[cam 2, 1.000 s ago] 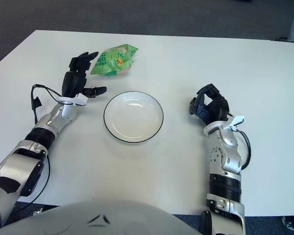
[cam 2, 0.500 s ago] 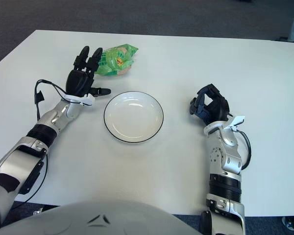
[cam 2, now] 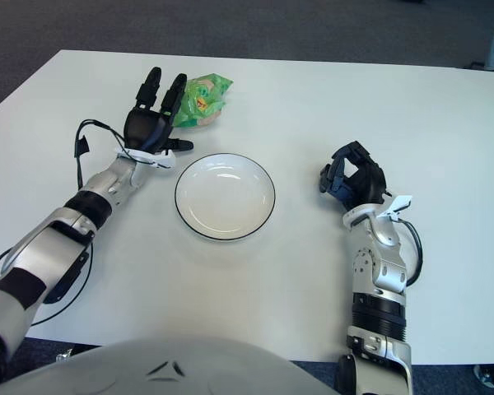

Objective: Put the snack into the plate.

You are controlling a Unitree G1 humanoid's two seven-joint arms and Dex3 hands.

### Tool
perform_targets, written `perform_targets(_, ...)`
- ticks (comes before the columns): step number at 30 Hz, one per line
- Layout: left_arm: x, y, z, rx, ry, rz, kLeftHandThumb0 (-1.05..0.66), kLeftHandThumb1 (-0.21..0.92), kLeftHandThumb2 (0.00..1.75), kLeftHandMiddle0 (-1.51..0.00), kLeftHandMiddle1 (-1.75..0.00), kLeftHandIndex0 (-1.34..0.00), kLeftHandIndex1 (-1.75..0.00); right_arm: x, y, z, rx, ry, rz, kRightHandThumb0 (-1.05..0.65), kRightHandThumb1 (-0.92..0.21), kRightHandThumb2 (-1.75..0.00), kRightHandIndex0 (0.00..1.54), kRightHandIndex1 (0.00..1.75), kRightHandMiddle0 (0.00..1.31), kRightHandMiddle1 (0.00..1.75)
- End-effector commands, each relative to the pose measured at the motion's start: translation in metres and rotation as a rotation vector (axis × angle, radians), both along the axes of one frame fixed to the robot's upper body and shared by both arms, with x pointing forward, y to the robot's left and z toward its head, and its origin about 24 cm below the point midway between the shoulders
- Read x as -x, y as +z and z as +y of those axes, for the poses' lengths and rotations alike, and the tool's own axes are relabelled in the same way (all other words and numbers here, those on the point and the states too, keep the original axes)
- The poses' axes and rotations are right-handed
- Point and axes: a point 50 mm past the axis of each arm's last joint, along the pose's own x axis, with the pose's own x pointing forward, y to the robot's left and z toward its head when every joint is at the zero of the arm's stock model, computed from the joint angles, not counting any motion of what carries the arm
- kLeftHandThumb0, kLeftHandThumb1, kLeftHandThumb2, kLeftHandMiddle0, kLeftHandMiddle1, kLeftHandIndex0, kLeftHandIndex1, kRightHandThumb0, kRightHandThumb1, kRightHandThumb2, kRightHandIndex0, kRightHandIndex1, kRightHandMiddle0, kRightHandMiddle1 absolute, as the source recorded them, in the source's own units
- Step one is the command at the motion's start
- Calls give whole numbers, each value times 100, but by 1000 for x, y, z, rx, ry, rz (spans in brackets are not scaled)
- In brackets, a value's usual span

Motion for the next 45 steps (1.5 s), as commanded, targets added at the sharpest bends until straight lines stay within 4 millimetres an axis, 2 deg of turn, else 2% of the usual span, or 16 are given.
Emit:
perform_targets(1, -7, 9, -7, -38, -2, -37, -105, 91, 9, 0, 0, 0, 0, 13, -34, 6, -66, -13, 154, -48, -36, -127, 114, 175, 59, 175)
perform_targets(14, -14, 16, -14, -133, -12, -62, -102, 84, 3, 0, 0, 0, 0, 14, -34, 8, -74, -12, 146, -47, -37, -126, 116, 175, 58, 175)
perform_targets(45, -24, 25, -24, -214, 46, -32, -87, 80, 1, 0, 0, 0, 0, 19, -33, 13, -84, -9, 147, -48, -35, -128, 118, 175, 59, 175)
